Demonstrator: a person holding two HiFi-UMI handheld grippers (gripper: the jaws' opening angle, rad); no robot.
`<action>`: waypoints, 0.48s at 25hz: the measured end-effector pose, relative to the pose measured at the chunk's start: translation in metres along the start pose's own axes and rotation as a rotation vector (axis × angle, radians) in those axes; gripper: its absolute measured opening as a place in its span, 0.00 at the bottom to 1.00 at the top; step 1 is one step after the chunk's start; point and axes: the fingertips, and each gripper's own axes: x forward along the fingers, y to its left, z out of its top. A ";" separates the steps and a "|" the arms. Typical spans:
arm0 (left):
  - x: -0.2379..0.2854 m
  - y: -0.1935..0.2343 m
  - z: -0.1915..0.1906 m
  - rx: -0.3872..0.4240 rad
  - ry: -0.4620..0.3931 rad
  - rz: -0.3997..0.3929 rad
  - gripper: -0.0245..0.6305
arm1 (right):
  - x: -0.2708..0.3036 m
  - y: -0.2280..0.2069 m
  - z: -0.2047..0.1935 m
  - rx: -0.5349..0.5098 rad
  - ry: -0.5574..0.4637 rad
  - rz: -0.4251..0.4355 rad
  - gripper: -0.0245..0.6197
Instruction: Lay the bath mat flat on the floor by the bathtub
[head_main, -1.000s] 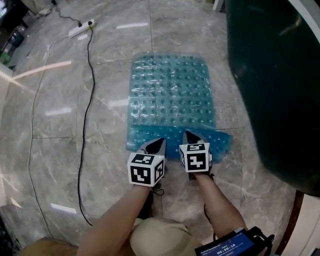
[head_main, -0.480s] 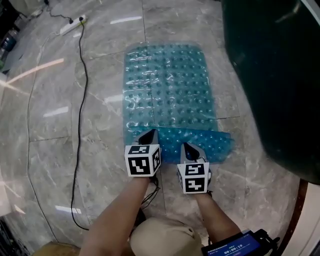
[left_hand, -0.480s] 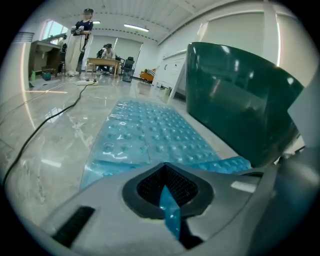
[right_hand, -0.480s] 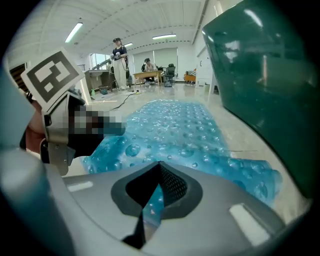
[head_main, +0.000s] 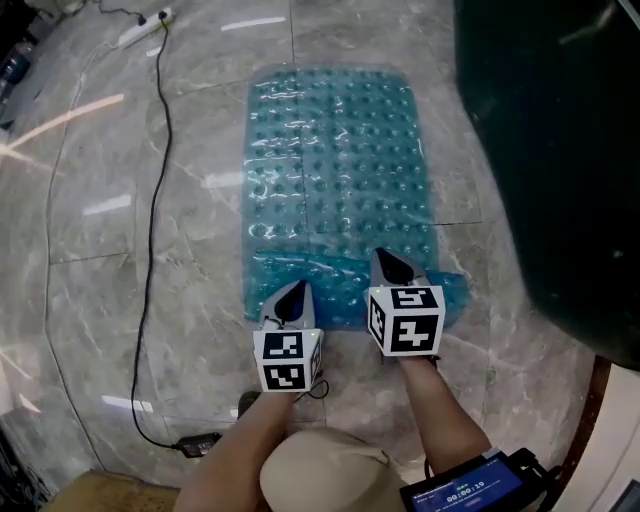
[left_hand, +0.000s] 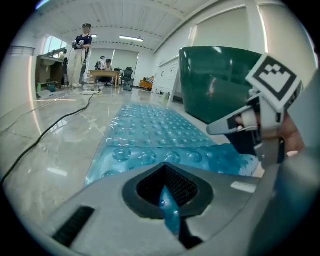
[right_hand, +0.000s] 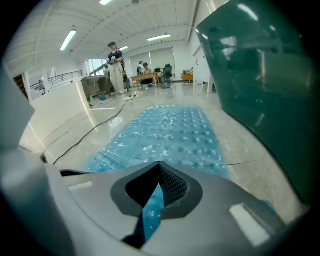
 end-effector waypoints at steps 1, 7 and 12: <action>-0.007 -0.001 -0.003 -0.010 0.003 -0.007 0.04 | 0.006 0.001 -0.008 -0.011 0.035 -0.019 0.05; -0.042 -0.021 0.025 -0.022 -0.016 -0.099 0.04 | 0.008 0.011 -0.047 -0.129 0.064 -0.092 0.05; -0.013 -0.026 0.024 -0.001 0.005 -0.078 0.04 | 0.009 0.013 -0.062 -0.135 0.032 -0.073 0.05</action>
